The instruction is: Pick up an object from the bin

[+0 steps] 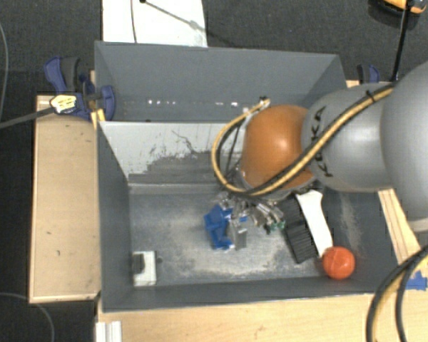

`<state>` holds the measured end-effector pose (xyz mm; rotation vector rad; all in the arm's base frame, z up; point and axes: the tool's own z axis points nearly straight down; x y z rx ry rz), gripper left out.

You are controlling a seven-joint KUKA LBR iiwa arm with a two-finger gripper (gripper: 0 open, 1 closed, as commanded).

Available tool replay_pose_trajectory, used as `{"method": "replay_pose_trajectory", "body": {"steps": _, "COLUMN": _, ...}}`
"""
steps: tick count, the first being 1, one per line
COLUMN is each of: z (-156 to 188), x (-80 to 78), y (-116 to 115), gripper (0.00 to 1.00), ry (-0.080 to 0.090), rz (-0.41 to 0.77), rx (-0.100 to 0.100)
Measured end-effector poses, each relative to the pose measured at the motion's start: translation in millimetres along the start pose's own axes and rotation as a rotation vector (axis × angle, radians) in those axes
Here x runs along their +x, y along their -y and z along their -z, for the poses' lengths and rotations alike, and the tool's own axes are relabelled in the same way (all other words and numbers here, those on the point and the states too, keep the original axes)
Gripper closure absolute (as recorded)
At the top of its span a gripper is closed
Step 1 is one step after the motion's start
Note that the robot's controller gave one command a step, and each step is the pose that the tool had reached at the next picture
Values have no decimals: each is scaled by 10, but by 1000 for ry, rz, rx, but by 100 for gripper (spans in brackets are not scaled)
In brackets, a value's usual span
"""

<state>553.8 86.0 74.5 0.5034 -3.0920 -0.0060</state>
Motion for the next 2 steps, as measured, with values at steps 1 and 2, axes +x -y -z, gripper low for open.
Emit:
{"method": "replay_pose_trajectory", "body": {"steps": 1, "z": 0, "x": 0, "y": 0, "gripper": 100, "ry": 0, "rz": -1, "rx": 0}}
{"method": "replay_pose_trajectory", "body": {"steps": 2, "z": 281, "x": -11, "y": 14, "gripper": 100, "ry": 2, "rz": 23, "rx": -1}}
